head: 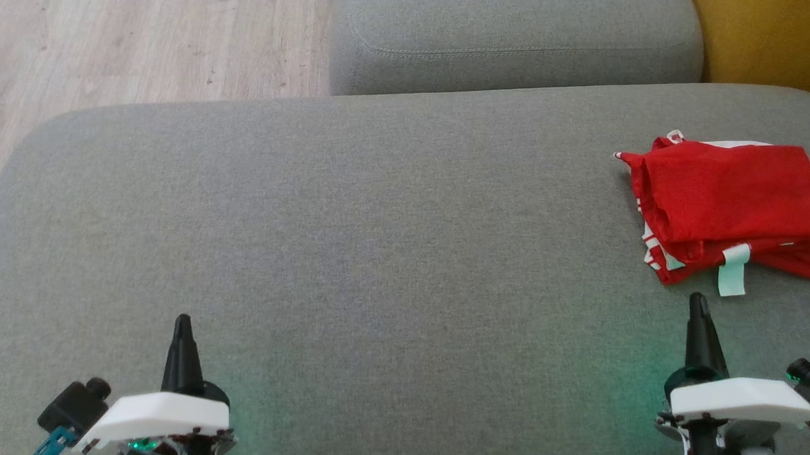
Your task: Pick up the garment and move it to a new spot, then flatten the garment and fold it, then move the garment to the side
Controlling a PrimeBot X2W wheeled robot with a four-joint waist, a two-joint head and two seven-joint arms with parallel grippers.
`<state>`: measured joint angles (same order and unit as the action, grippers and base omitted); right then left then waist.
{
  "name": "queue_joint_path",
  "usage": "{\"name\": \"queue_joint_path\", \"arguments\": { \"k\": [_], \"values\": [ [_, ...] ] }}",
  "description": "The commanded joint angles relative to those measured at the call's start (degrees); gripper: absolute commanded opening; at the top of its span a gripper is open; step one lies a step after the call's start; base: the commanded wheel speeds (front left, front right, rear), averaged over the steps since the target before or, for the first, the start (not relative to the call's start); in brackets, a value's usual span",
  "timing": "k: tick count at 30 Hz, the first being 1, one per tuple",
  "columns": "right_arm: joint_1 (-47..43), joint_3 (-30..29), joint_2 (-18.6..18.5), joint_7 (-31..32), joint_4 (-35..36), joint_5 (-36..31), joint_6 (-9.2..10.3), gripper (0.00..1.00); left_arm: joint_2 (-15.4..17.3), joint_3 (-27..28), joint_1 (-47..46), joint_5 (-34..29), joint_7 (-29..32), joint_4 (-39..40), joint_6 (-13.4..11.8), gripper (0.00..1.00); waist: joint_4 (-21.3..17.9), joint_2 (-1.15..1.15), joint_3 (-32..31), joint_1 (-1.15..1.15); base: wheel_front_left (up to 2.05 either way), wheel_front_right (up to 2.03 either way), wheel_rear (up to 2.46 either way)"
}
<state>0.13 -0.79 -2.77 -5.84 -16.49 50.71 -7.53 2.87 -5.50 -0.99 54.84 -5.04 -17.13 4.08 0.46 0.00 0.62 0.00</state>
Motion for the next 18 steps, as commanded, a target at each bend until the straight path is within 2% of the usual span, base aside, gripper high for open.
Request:
{"name": "queue_joint_path", "arguments": {
  "k": [1,18],
  "values": [
    [3.1,0.2,-1.1,0.6,2.0,2.1,0.02,0.00,0.3,1.7,-3.3,1.7,0.4,2.1,0.4,0.00,0.0,0.00,0.0,0.00,0.00,0.00,0.00],
    [3.8,-0.9,-1.2,3.2,2.2,12.5,0.02,0.00,0.3,4.2,-3.7,10.8,3.1,2.3,1.2,0.00,-0.1,0.00,-0.1,0.00,0.00,0.00,0.00]
  ]
}}
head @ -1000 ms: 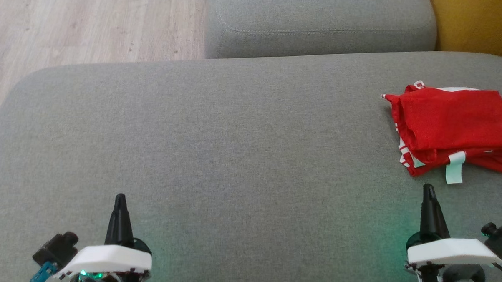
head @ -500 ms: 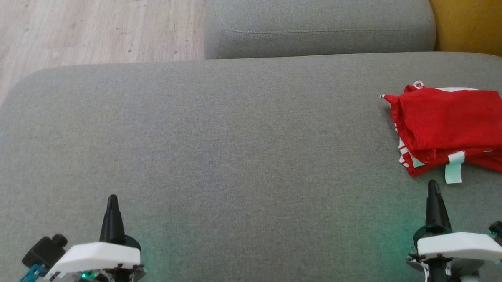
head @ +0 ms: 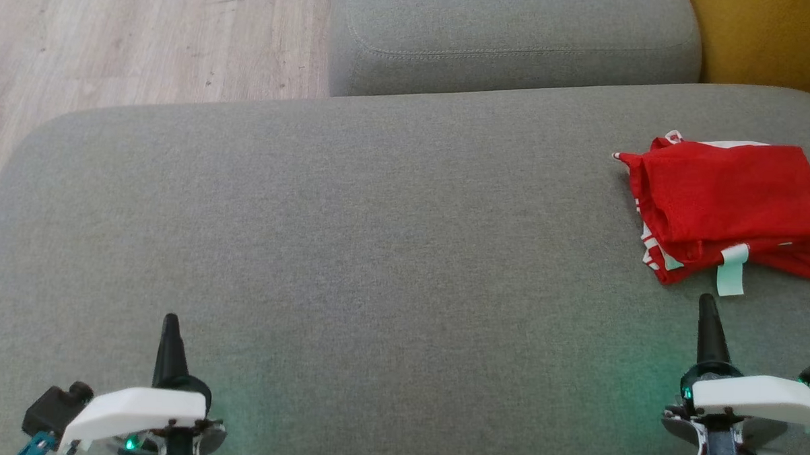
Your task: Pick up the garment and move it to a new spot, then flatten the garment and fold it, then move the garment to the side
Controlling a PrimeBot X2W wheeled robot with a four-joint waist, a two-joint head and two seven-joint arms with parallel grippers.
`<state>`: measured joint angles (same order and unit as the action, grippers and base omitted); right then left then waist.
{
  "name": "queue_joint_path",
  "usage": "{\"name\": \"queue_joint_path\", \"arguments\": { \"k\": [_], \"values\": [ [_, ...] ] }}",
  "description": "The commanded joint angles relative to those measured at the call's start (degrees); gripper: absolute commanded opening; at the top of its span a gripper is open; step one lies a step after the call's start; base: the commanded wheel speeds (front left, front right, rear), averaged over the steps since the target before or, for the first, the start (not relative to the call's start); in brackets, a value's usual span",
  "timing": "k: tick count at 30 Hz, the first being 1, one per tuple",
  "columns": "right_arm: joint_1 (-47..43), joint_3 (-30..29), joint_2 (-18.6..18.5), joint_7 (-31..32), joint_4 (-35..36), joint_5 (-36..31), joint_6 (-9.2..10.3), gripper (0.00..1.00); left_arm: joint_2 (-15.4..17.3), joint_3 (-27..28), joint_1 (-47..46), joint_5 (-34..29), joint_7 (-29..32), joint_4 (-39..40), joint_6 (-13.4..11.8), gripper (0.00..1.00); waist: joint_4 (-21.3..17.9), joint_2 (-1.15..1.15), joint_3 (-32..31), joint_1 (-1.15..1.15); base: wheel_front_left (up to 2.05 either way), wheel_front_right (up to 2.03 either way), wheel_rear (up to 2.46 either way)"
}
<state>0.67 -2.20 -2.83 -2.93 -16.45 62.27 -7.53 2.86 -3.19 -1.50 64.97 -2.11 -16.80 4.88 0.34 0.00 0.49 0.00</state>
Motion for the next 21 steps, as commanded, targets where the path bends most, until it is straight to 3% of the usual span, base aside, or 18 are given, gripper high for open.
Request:
{"name": "queue_joint_path", "arguments": {
  "k": [1,21],
  "values": [
    [3.3,0.5,-1.1,0.4,2.2,1.5,0.02,0.00,0.3,2.0,-3.3,1.3,0.3,2.0,0.4,0.00,0.0,0.00,0.0,0.00,0.00,0.00,0.00],
    [4.2,-0.9,-1.2,3.7,2.3,14.3,0.03,0.00,0.3,5.1,-3.9,12.6,3.7,2.3,1.4,0.00,-0.1,0.00,-0.1,0.00,0.00,0.00,0.00]
  ]
}}
